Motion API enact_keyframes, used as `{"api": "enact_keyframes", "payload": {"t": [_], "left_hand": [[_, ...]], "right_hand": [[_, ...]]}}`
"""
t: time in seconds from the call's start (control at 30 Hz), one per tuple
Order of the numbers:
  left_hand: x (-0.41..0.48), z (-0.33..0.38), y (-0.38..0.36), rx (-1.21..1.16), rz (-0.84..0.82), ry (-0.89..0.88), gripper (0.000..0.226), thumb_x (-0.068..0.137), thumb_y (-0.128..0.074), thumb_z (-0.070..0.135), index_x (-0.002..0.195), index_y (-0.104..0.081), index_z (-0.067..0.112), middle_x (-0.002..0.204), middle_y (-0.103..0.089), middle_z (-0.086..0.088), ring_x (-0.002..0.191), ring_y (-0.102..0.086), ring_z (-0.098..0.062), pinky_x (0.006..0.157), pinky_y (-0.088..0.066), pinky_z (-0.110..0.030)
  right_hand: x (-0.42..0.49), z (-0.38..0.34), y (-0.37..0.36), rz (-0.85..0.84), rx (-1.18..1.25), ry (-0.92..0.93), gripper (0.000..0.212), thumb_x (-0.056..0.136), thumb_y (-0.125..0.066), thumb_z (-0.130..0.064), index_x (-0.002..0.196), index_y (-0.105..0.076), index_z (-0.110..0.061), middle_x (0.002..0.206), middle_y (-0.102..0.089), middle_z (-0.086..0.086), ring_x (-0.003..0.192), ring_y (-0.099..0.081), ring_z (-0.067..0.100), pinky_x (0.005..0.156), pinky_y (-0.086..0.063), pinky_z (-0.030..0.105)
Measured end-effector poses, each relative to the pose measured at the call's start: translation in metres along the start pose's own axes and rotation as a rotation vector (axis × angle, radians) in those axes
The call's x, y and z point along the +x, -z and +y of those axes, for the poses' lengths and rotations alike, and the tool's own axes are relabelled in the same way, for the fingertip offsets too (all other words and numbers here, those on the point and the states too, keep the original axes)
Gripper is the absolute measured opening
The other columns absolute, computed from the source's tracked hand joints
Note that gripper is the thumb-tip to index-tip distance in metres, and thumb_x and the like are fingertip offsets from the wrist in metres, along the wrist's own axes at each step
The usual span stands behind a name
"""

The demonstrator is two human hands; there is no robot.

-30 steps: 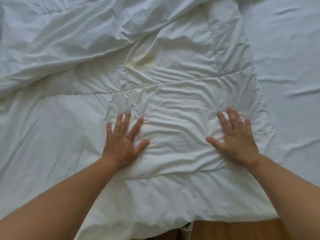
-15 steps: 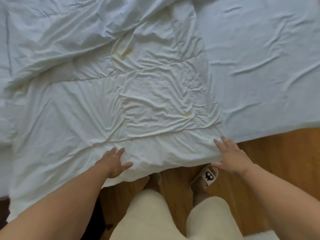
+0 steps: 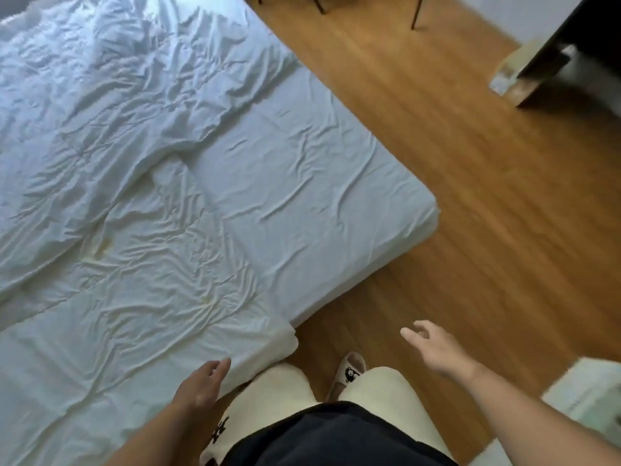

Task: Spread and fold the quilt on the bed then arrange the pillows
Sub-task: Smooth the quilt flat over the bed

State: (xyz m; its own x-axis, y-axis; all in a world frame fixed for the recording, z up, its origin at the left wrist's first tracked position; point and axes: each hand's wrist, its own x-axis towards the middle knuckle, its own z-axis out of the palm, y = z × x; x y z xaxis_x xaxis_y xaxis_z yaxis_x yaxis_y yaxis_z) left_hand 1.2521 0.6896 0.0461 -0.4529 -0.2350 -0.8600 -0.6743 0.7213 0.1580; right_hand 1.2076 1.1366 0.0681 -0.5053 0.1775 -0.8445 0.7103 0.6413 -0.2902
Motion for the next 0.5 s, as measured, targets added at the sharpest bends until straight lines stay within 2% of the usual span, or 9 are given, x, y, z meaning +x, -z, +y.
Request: {"api": "enact_keyframes", "payload": {"t": [0.07, 0.17, 0.3, 0.4, 0.5], "left_hand": [[-0.006, 0.04, -0.005, 0.074, -0.015, -0.003, 0.06, 0.101, -0.032, 0.057, 0.139, -0.052, 0.016, 0.143, -0.053, -0.006, 0.13, -0.049, -0.025, 0.105, -0.036, -0.037], [-0.01, 0.113, -0.009, 0.11, -0.01, -0.053, 0.056, 0.101, -0.033, 0.055, 0.133, -0.057, 0.015, 0.14, -0.056, -0.007, 0.127, -0.051, -0.026, 0.103, -0.037, -0.036], [0.001, 0.224, -0.009, 0.142, -0.025, -0.138, 0.059, 0.1, -0.034, 0.058, 0.136, -0.055, 0.016, 0.142, -0.053, -0.008, 0.129, -0.049, -0.027, 0.105, -0.036, -0.038], [0.019, 0.308, -0.015, 0.19, -0.058, -0.222, 0.059, 0.101, -0.034, 0.057, 0.136, -0.055, 0.014, 0.141, -0.054, -0.008, 0.127, -0.051, -0.027, 0.104, -0.037, -0.037], [0.043, 0.388, -0.021, 0.247, -0.101, -0.279, 0.061, 0.1, -0.034, 0.058, 0.137, -0.054, 0.014, 0.142, -0.054, -0.008, 0.127, -0.051, -0.027, 0.106, -0.038, -0.039]], "right_hand": [[-0.003, 0.025, 0.028, 0.028, 0.111, -0.063, 0.06, 0.098, -0.058, -0.047, 0.145, -0.047, -0.011, 0.146, -0.052, 0.012, 0.131, -0.051, 0.027, 0.101, -0.041, 0.034], [-0.005, 0.058, 0.071, 0.05, 0.217, -0.142, 0.06, 0.097, -0.057, -0.05, 0.143, -0.048, -0.013, 0.146, -0.052, 0.01, 0.131, -0.051, 0.028, 0.106, -0.042, 0.04], [0.006, 0.083, 0.122, 0.069, 0.342, -0.22, 0.06, 0.098, -0.054, -0.053, 0.142, -0.049, -0.014, 0.143, -0.053, 0.008, 0.129, -0.051, 0.028, 0.106, -0.043, 0.042], [0.024, 0.09, 0.165, 0.081, 0.38, -0.243, 0.061, 0.098, -0.053, -0.055, 0.144, -0.047, -0.015, 0.143, -0.052, 0.006, 0.13, -0.05, 0.027, 0.104, -0.044, 0.04], [0.044, 0.087, 0.216, 0.134, 0.399, -0.263, 0.059, 0.098, -0.052, -0.054, 0.144, -0.047, -0.016, 0.141, -0.054, 0.004, 0.125, -0.052, 0.024, 0.094, -0.043, 0.033]]}}
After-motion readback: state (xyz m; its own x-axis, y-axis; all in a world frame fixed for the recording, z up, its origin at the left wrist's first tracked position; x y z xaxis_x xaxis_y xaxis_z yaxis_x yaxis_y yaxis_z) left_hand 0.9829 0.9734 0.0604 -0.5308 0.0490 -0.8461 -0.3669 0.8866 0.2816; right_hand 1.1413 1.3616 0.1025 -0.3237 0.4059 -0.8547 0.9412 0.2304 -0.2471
